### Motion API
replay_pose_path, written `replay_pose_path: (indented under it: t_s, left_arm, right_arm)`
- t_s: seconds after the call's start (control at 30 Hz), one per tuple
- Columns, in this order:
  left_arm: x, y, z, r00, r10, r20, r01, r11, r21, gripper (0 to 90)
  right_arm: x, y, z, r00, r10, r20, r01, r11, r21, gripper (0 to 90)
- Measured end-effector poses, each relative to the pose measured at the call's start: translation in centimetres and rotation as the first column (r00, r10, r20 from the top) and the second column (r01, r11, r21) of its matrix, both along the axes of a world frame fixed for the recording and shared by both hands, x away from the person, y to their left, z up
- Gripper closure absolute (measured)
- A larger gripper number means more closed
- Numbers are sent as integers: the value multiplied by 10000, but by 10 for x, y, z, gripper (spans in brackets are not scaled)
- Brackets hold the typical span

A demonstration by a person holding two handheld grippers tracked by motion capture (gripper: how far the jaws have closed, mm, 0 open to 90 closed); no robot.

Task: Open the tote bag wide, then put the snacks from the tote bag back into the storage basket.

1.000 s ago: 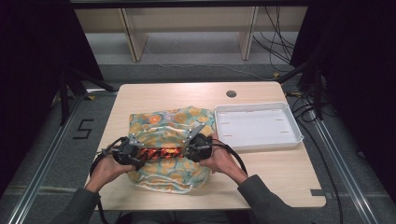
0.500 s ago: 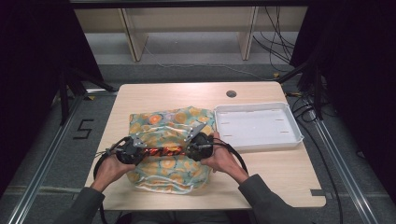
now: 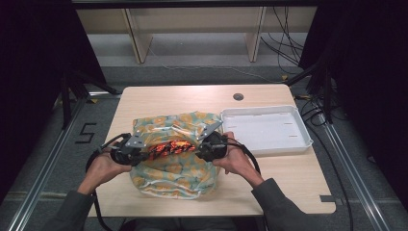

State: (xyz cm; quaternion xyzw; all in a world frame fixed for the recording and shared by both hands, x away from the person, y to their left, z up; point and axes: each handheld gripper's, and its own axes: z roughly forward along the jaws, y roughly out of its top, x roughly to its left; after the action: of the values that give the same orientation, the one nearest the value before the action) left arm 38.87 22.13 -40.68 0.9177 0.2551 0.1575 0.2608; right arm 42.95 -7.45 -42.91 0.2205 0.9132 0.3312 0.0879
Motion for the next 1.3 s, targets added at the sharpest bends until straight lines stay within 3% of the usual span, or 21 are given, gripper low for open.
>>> replay_pose_path:
  t_s: [0.07,0.27,0.33,0.4,0.57,0.63,0.9,0.93,0.97,1.07,1.1,1.3]
  left_arm:
    - [0,1,4,9996,-277,69,277,9996,57,893]
    - [-1,-1,5,9988,-466,-116,466,9989,-13,892]
    - [-3,-2,5,9986,-444,-281,437,9987,-253,892]
    - [-3,-1,7,9977,-543,-414,536,9984,-181,892]
    - [-5,-1,15,9974,-627,-358,608,9969,-503,892]
    - [-7,-1,20,9972,-625,-418,599,9964,-607,891]
    - [-18,1,39,9966,-683,-457,630,9920,-1090,886]
    - [-19,3,42,9950,-897,-428,848,9908,-1056,885]
    - [-20,3,43,9959,-799,-419,739,9890,-1283,884]
    - [-22,6,46,9951,-891,-417,827,9872,-1364,881]
    - [-23,6,46,9964,-711,-468,632,9864,-1519,880]
    - [-21,9,50,9959,-792,-430,722,9868,-1449,876]
  right_arm:
    - [0,1,0,9999,-156,-56,157,9998,138,722]
    - [5,4,6,9994,-21,340,2,9984,565,707]
    - [4,6,8,9997,45,234,-58,9984,565,737]
    - [5,7,7,9991,247,338,-264,9984,505,809]
    - [3,3,12,9976,487,486,-511,9975,493,896]
    - [0,0,18,9985,460,293,-477,9970,610,899]
    - [-11,-7,43,9968,756,258,-774,9939,781,900]
    - [-12,-8,46,9965,797,251,-813,9940,729,900]
    - [-14,-8,48,9971,733,210,-748,9936,841,900]
    - [-17,-10,54,9957,919,72,-921,9912,948,900]
    - [-18,-11,57,9959,904,8,-901,9914,950,900]
    - [-21,-13,63,9962,869,-32,-857,9877,1310,900]
